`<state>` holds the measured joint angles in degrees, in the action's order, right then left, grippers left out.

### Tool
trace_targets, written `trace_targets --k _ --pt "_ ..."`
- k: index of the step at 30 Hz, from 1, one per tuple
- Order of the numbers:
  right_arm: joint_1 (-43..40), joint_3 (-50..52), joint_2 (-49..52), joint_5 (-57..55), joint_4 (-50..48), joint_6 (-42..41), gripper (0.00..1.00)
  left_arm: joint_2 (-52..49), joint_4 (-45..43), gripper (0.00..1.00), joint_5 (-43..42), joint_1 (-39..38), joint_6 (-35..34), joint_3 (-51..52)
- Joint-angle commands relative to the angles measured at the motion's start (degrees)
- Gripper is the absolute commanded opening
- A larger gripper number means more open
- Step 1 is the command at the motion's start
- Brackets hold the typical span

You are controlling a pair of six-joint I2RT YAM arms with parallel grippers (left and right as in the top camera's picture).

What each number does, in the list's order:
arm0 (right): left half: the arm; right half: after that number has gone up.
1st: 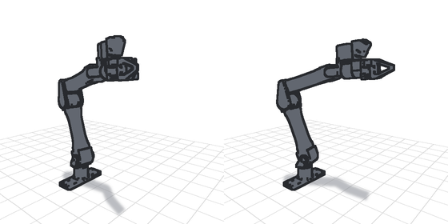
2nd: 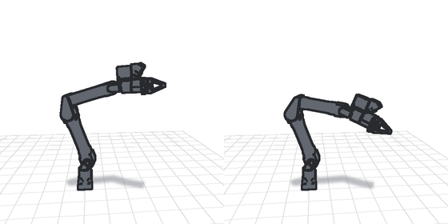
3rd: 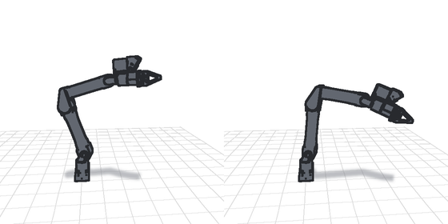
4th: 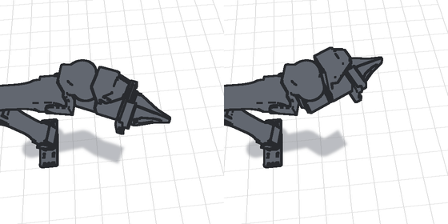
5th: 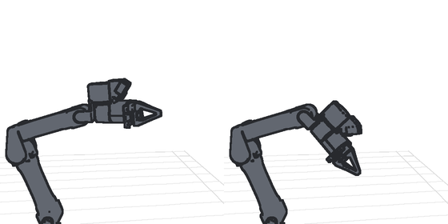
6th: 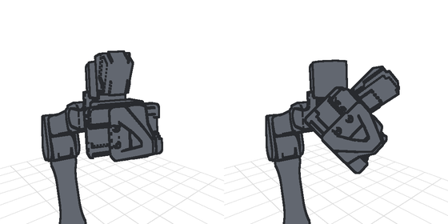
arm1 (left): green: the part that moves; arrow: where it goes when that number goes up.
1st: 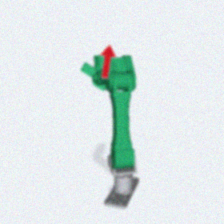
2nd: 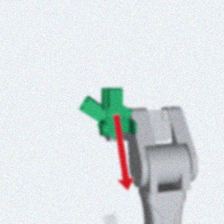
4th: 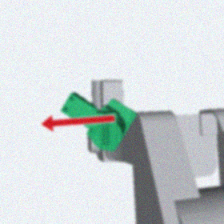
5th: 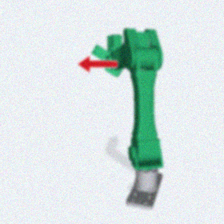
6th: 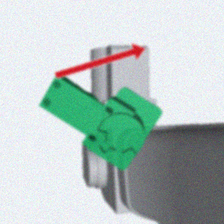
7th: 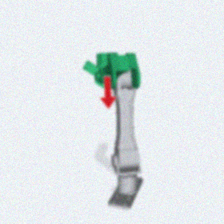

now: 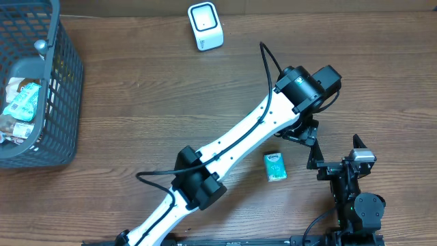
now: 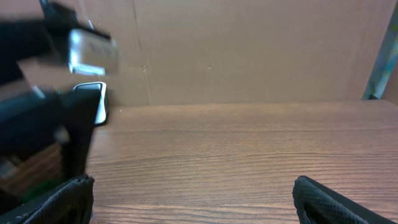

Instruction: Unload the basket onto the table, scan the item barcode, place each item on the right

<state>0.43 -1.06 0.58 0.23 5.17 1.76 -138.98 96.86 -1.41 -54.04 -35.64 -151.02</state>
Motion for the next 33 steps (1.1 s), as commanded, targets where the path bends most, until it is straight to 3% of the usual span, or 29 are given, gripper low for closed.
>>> trace_targets --k 1,5,10,13,15,20,22,25,29,32,33 --pt "0.24 0.61 -0.42 0.46 -0.37 0.20 1.00 3.76 -0.02 1.00 0.24 -0.94 2.43 0.31" --pt "0.24 0.61 -0.42 0.48 -0.35 0.20 1.00 6.91 -0.02 1.00 1.62 -1.60 2.91 2.91" --pt "0.24 0.61 -0.42 0.48 -0.37 0.20 1.00 16.02 -0.02 1.00 5.57 -1.22 -0.09 15.39" --pt "0.24 0.61 -0.42 0.48 -0.35 0.20 1.00 23.43 -0.02 1.00 10.40 -1.01 -6.10 25.79" --pt "0.24 0.61 -0.42 0.48 -0.37 0.20 1.00 29.97 -0.20 1.00 12.74 -0.98 -13.86 34.82" --pt "0.24 0.61 -0.42 0.48 -0.37 0.20 1.00 36.96 -7.26 1.00 10.12 -1.01 -22.71 47.08" --pt "0.24 0.61 -0.42 0.48 -0.37 0.20 1.00 37.16 -12.39 0.91 6.36 -0.98 -22.93 50.64" --pt "0.24 0.61 -0.42 0.48 -0.37 0.20 1.00 36.98 -24.81 0.63 -1.70 -0.87 -22.93 58.21" --pt "0.24 0.61 -0.42 0.48 -0.35 0.20 1.00 36.87 -37.33 0.55 -4.72 -0.63 -22.97 64.43" --pt "0.24 0.61 -0.42 0.48 -0.37 0.20 1.00 36.70 -41.51 0.40 -3.72 -0.63 -23.12 66.07" --pt "0.24 0.61 -0.42 0.48 -0.37 0.20 1.00 36.54 -41.79 0.31 -2.93 -0.63 -23.19 66.20"
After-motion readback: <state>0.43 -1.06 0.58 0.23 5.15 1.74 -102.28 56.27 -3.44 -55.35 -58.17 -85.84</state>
